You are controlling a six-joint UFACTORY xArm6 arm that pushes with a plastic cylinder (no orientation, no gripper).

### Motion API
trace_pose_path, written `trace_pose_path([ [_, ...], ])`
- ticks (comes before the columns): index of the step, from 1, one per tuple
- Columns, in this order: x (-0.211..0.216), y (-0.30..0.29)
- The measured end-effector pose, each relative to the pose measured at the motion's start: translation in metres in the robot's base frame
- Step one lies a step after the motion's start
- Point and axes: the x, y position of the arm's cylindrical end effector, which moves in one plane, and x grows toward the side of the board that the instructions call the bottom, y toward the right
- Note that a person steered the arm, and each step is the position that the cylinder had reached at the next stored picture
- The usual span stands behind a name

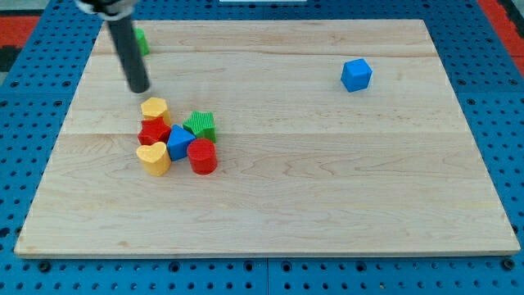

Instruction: Move the blue cube to the bottom right of the red circle

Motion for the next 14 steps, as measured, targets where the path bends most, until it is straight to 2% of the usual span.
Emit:
trace_pose_path([
  [2,0.054,0.034],
  [3,0.054,0.035],
  [4,0.026,0.027],
  [5,-0.048,0.064],
  [7,-0.077,0.327],
  [8,-0.038,0.355],
  [9,0.010,0.333],
  [10,0.010,0.348],
  [11,-0.026,0.359],
  [12,-0.002,0.397],
  [13,0.031,0.404],
  [14,0.062,0.379],
])
